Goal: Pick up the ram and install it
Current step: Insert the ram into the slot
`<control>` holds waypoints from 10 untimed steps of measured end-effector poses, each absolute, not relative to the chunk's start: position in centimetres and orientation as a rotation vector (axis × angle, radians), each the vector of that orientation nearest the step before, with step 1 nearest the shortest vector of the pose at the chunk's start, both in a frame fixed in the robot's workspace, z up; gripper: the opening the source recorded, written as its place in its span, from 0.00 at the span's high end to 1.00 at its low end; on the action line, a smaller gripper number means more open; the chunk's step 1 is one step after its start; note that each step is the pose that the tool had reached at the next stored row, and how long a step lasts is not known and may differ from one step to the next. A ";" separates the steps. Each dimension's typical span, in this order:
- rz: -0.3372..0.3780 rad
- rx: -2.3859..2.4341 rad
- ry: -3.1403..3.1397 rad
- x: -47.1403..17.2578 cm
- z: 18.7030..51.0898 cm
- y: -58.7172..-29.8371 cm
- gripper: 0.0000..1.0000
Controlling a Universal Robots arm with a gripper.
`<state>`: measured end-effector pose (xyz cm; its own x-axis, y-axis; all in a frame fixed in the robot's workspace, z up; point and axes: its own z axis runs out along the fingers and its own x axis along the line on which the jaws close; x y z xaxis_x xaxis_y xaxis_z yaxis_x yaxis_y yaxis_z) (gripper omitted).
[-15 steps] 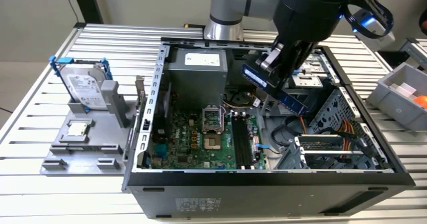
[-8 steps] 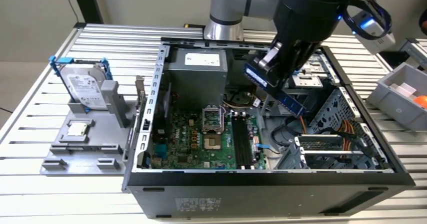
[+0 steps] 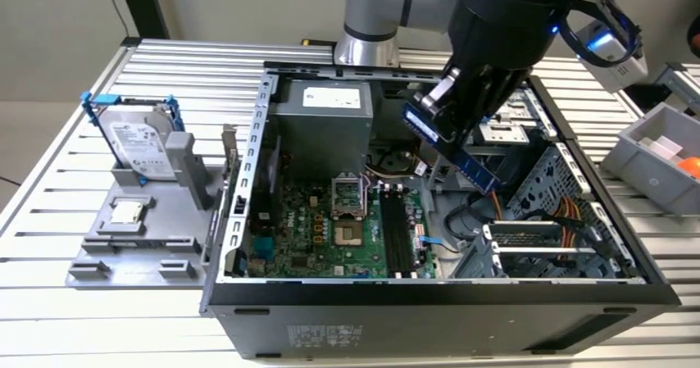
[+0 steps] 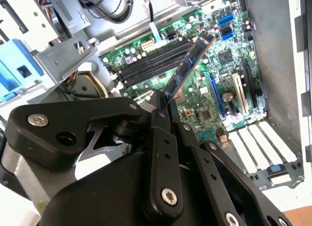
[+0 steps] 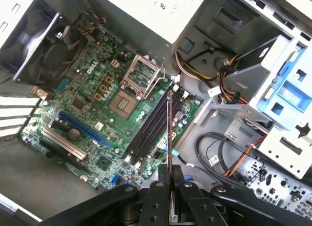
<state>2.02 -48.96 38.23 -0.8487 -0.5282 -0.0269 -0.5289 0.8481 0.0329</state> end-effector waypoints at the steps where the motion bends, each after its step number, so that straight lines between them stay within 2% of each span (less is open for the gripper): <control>1: 0.061 -0.847 3.007 2.0 38.2 -49.0 1.00; 10: 0.060 -0.749 3.032 2.0 38.2 -49.0 1.00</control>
<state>2.02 -48.96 38.23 -0.8848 -0.4652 -0.0269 -0.4659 0.8842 0.0329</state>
